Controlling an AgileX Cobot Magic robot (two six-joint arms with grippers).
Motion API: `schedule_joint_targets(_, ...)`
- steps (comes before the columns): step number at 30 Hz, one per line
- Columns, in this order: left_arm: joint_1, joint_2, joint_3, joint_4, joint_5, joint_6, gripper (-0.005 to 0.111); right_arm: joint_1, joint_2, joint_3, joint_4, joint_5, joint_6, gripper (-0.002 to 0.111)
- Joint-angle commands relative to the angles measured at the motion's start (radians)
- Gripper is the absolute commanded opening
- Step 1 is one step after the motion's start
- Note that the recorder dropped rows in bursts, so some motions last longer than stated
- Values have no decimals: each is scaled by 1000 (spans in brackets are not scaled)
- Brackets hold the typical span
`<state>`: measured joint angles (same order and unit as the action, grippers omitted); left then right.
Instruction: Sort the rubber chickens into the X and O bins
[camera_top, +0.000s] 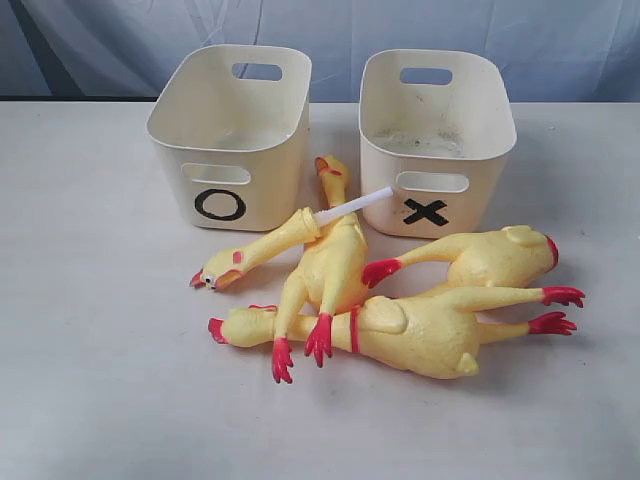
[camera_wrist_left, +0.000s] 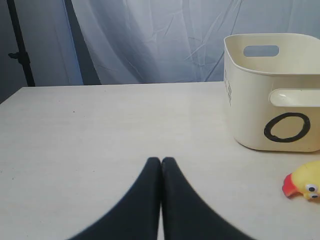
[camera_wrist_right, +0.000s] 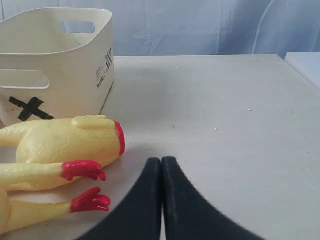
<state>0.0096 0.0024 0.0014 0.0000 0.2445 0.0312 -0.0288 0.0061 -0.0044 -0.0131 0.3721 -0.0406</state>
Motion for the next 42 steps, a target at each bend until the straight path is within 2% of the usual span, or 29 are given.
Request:
schedule_joint_targets(1,-2,-2,-1,-6,-13,-4,0,-6,-6,4,0,-13,-1,-1)
schedule_joint_targets(26,-2,-2,-1,-6,-13,-4,0,-6,-6,4,-3,-47,-1,-1)
schedule_joint_targets(29,-2,-2,-1,-6,-13,-4,0,-6,-6,4,-1,-183,-1,-1)
schedule_joint_targets(33,-2,-2,-1,-6,-13,-4,0,-6,-6,4,-1,-489,-1,-1)
schedule_joint_targets(36,-2,-2,-1,-6,-13,-4,0,-6,-6,4,-1,-655,-1,-1)
schedule_joint_targets(42,-2,-2,-1,-6,-13,-4,0,-6,-6,4,-1,-826,-1,-1)
